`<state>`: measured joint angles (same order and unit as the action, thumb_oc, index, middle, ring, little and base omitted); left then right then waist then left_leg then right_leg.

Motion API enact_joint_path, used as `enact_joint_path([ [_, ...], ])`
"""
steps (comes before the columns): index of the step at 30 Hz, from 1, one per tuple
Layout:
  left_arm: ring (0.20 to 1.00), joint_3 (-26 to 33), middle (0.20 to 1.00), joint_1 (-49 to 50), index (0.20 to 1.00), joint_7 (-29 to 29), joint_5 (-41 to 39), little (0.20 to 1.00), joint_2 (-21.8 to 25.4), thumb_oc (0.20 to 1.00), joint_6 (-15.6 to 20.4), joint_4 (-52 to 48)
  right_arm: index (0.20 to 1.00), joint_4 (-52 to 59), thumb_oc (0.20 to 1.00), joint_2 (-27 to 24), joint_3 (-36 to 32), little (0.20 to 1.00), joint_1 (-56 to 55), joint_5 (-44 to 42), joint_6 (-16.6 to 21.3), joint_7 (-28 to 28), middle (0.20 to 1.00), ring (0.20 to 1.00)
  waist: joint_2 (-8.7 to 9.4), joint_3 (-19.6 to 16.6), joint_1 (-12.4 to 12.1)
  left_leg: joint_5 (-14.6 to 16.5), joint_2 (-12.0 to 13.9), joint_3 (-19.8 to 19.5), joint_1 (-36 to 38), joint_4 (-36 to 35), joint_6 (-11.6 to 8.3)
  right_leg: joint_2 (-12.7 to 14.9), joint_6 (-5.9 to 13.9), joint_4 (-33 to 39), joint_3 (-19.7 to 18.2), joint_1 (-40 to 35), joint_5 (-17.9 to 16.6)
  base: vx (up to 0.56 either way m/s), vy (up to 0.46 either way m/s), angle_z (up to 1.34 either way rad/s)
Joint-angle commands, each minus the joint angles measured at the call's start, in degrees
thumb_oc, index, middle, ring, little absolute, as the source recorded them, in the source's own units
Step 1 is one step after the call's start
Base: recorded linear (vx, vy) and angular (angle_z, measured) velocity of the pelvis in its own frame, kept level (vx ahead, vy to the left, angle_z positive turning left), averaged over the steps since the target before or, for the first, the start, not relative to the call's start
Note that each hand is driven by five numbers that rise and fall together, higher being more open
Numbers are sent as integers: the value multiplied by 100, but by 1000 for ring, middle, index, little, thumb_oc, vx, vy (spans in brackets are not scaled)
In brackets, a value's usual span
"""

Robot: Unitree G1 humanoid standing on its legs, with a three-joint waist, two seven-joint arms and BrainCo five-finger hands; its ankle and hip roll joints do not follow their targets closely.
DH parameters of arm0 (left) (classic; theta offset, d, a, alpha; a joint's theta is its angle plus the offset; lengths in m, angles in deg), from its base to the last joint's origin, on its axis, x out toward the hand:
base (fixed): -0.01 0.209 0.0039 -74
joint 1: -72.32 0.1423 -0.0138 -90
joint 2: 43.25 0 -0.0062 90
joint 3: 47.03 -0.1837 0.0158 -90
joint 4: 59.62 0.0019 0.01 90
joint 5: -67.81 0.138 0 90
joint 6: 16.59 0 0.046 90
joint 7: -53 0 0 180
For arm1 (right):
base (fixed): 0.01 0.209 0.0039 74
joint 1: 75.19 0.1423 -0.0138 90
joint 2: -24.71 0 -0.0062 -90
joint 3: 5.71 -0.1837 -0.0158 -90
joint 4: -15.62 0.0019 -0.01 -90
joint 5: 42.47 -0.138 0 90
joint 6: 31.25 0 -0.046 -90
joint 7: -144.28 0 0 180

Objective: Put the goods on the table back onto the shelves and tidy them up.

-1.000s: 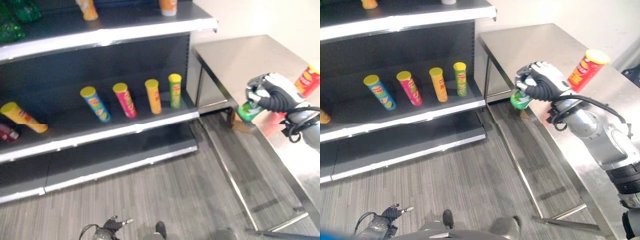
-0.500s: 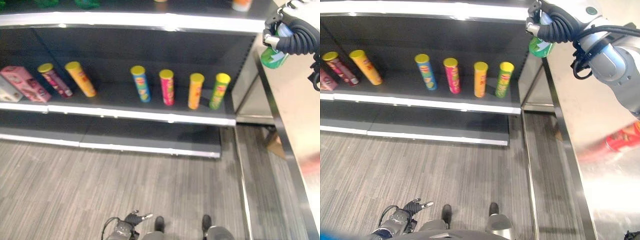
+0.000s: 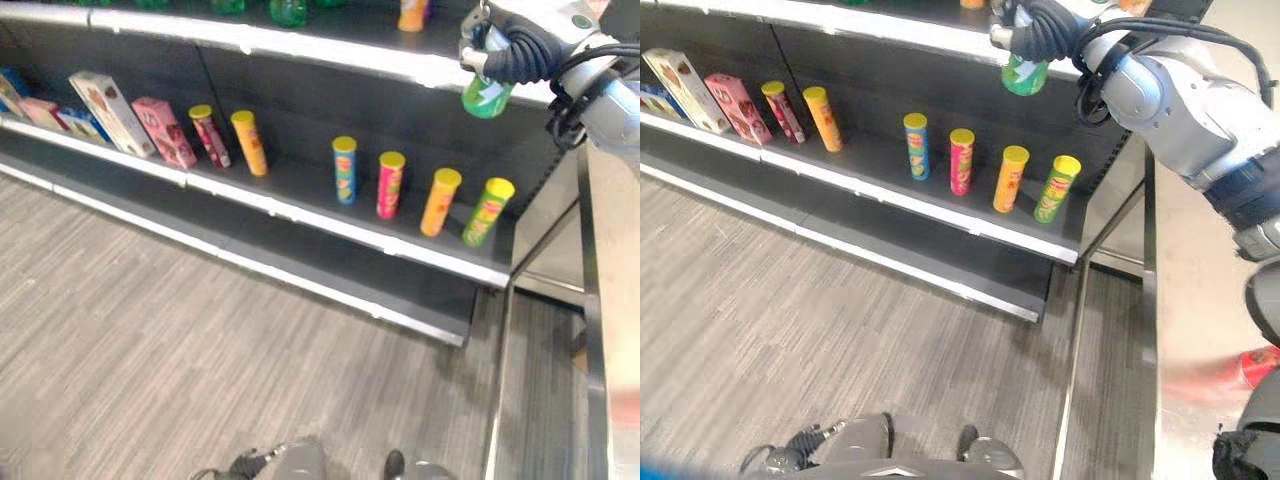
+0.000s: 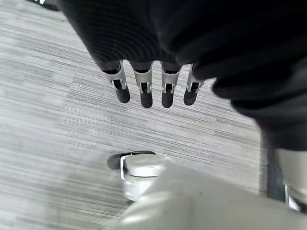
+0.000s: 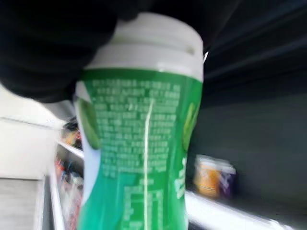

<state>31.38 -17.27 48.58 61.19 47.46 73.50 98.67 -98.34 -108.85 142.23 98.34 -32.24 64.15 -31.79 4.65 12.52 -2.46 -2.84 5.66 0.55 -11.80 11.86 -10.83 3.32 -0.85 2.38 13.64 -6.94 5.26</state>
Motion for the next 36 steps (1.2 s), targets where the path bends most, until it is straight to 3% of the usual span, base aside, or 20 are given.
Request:
enact_joint_path([
  [1, 1000, -252, 1000, 108, 1000, -53, 27, 1000, 77, 1000, 62, 116, 200, -552, 200, -284, -20, 200, 445, 36, -89, 210, 200, 200, -168, -237, -152, -505, 398, 311, 81, -1289, -1, 233, 753, 262, -182, -226, 99, 373, 197, -10],
  [5, 1000, -206, 1000, 246, 1000, -58, 33, 1000, 40, 1000, 76, 156, 200, -784, 200, -109, -47, 200, 348, 179, -186, 144, 200, 200, -288, -423, -193, -483, 340, 400, 234, -1296, 51, 314, 878, 262, -220, -449, 201, 350, 216, -10],
  [6, 1000, -200, 1000, 246, 1000, -65, 44, 1000, 60, 1000, 115, 174, 200, -1079, 200, 106, -160, 200, 289, 276, -247, 139, 200, 200, -253, -528, -226, -291, 87, 487, 370, -1241, 205, 613, 970, 113, -316, -504, 176, 292, 226, -61],
  [8, 1000, -190, 1000, 246, 1000, -76, 53, 1000, 83, 1000, 121, 174, 200, -1170, 200, 144, -207, 200, 222, 340, -254, 139, 200, 200, -215, -571, -239, -194, 1, 589, 444, -1260, 299, 739, 1041, -33, -371, -450, 179, 266, 229, -56],
  [11, 1000, -165, 1000, 191, 1000, -118, 74, 1000, 134, 1000, 126, 131, 200, -1335, 200, 246, -278, 200, 157, 425, -274, 156, 200, 200, -163, -595, -228, 59, -219, 756, 595, -1199, 533, 1016, 1210, -670, -482, -204, 87, 197, 219, -22],
  [14, 1000, -147, 1000, 147, 1000, -122, 67, 1000, 186, 1000, 126, 84, 200, -1487, 200, 313, -264, 200, 237, 429, -298, 178, 200, 200, -176, -548, -190, 184, -315, 807, 793, -1231, 649, 1085, 1210, -1317, -599, 75, 4, 110, 147, -12],
  [16, 1000, -155, 1000, 84, 1000, -162, 82, 1000, 262, 1000, 121, 86, 200, -1648, 200, 390, -329, 200, 237, 378, -309, 239, 200, 200, -184, -456, -149, 257, -350, 841, 917, -1261, 725, 1115, 1220, -1902, -628, 429, -274, 75, 80, -19],
  [19, 1000, -238, 1000, -166, 1000, -147, 20, 1000, 352, 1000, 160, 92, 200, -1828, 200, 402, -155, 200, 606, 172, -317, 226, 200, 200, -220, -326, 1, 320, -310, 724, 1108, -1397, 668, 936, 1114, -1407, -560, 874, -297, 89, -23, -12],
  [22, 1000, -259, 1000, -173, 1000, -179, 207, 1000, 494, 1000, 120, 136, 200, -1648, 200, 130, 55, 200, 861, 164, -380, 202, 200, 200, -127, -222, 152, 442, -327, 658, 1158, -1273, 610, 887, 1227, -408, -703, 914, -499, 59, -91, 14],
  [26, 1000, -189, 1000, -48, 1000, -94, 112, 1000, 345, 1000, 118, 122, 200, -1034, 200, -64, 106, 200, 909, -117, -258, 125, 200, 200, 21, -376, 174, 475, -284, 679, 1298, -1264, 556, 809, 1173, -86, -871, 689, -608, 94, -79, 42],
  [36, 1000, -209, 1000, 28, 1000, -90, 102, 1000, 178, 1000, 121, 188, 200, -951, 200, -110, 435, 200, 1331, -649, -96, -36, 200, 200, 124, -652, 161, 426, -41, 584, 1400, -1384, 372, 612, 1074, 262, -592, 240, -471, 41, -90, 9],
])
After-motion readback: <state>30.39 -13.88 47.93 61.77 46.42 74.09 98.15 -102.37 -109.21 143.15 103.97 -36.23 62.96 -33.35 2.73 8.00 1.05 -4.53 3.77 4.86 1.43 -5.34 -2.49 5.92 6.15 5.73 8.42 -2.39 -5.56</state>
